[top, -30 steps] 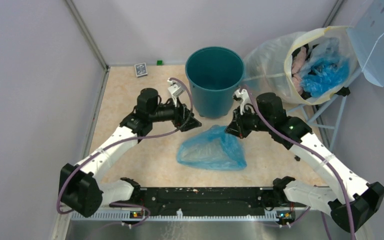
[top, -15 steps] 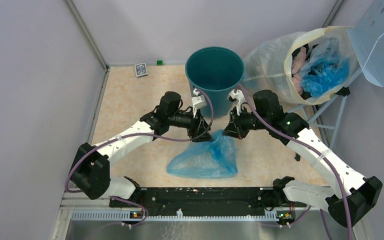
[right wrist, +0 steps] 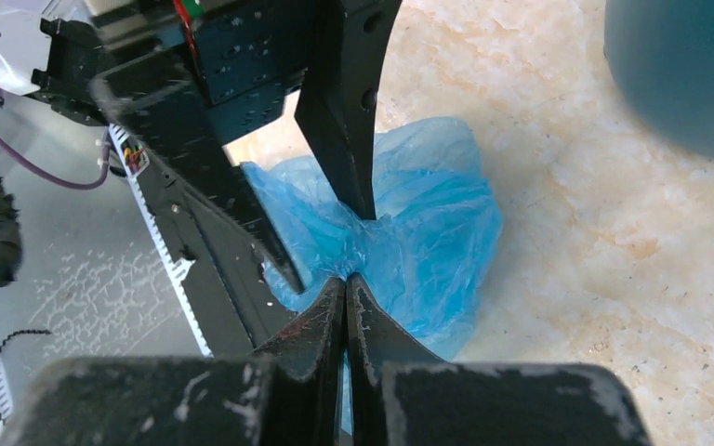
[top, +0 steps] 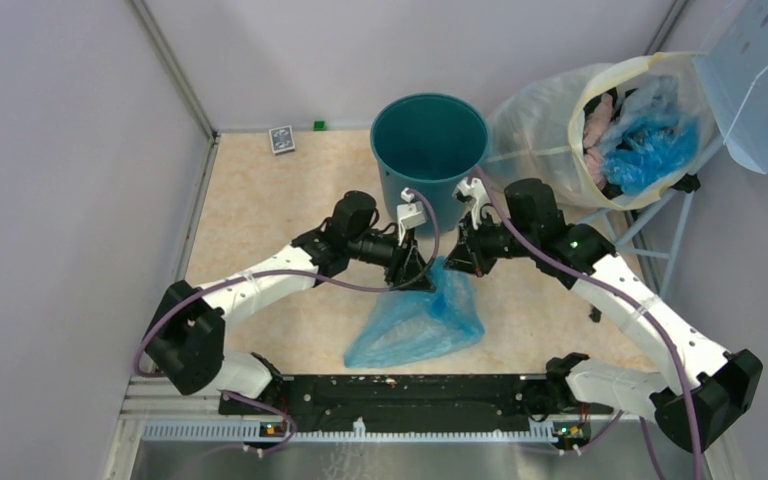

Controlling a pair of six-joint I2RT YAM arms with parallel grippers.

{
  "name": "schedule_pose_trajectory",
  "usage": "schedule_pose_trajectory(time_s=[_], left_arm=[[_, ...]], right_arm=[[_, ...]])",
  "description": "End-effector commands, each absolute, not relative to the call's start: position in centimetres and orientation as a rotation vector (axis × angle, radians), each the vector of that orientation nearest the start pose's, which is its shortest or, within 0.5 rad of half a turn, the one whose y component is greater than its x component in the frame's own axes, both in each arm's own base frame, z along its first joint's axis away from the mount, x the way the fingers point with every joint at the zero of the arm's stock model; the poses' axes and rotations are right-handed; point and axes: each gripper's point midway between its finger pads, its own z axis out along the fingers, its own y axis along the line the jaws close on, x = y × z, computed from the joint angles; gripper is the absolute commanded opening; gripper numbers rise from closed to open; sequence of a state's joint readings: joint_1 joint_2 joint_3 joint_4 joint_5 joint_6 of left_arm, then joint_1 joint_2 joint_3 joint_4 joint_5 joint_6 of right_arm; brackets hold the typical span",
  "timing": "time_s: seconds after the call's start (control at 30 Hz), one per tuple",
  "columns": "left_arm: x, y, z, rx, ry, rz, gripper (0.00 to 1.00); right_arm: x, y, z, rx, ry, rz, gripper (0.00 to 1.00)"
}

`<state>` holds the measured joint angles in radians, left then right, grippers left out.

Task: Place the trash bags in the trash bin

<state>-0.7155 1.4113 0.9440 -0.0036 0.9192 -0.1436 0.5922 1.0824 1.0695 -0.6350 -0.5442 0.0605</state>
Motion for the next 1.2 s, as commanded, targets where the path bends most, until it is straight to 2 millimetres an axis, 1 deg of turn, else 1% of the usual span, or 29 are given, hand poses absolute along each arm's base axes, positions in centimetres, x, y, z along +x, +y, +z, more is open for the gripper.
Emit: schedule_pose_trajectory(time_s=[0.0,0.1,0.17,0.2,0.23,0.27,0.3,0.37,0.4,0.5,0.6,0.67,0.77,0.83,0.9,0.97,1.03,1.1,1.17], left_arm=[[18.4,-35.4,20.3,1.157,1.776,-1.472,0.42],[18.6,-35.7,20.8,1.141,1.765,-1.498,0.17],[18.7,-35.8,21.1,1.134,1.771,-1.499,0.04],[18.7,-35.7,21.4,1.131,1.773,-1.492,0.00],[18.8,-35.6,21.6,1.126,1.776,-1.477,0.00],[19.0,-35.4,21.7,1.116,1.795,-1.452,0.00],[19.3,-35.3,22.2,1.104,1.798,-1.422,0.00],[19.7,-34.7,22.4,1.078,1.851,-1.360,0.00],[19.9,-34.5,22.8,1.069,1.863,-1.331,0.00],[20.0,-34.1,23.9,1.058,1.884,-1.293,0.00],[19.6,-33.8,25.2,1.082,1.860,-1.298,0.00],[19.2,-33.6,25.9,1.108,1.841,-1.296,0.00],[19.2,-33.3,26.5,1.134,1.848,-1.268,0.00],[19.3,-33.1,27.2,1.136,1.851,-1.253,0.00],[19.3,-33.1,28.0,1.137,1.839,-1.249,0.00],[19.3,-33.1,28.7,1.135,1.831,-1.246,0.00],[19.3,-33.1,29.3,1.132,1.818,-1.247,0.00],[19.1,-33.1,30.4,1.130,1.782,-1.261,0.00],[18.7,-33.1,31.8,1.125,1.739,-1.291,0.00]], right_arm=[[19.3,24.6,26.4,-0.910,1.979,0.984,0.00],[19.3,24.2,26.1,-0.899,1.994,0.960,0.00],[19.6,23.7,25.8,-0.878,2.008,0.915,0.00],[19.8,23.4,25.6,-0.860,2.017,0.891,0.00],[20.0,23.1,25.5,-0.845,2.025,0.866,0.04],[20.3,22.8,25.2,-0.824,2.039,0.836,0.10],[20.5,22.6,25.0,-0.812,2.048,0.819,0.20],[20.5,22.3,24.5,-0.807,2.060,0.807,0.42],[20.5,22.2,24.2,-0.801,2.062,0.803,0.50],[20.3,22.0,23.2,-0.780,2.049,0.801,0.71],[19.7,22.0,21.6,-0.792,2.051,0.822,0.80],[19.3,22.0,20.8,-0.805,2.054,0.840,0.83],[19.1,22.1,19.1,-0.793,2.091,0.851,0.85],[19.6,21.6,17.8,-0.734,2.138,0.811,0.84],[20.6,20.7,16.7,-0.640,2.177,0.738,0.82],[21.4,20.3,16.5,-0.564,2.178,0.698,0.77],[21.9,20.6,16.7,-0.517,2.154,0.718,0.74],[22.3,20.9,16.7,-0.476,2.142,0.734,0.75],[22.5,21.8,16.8,-0.473,2.116,0.793,0.80]])
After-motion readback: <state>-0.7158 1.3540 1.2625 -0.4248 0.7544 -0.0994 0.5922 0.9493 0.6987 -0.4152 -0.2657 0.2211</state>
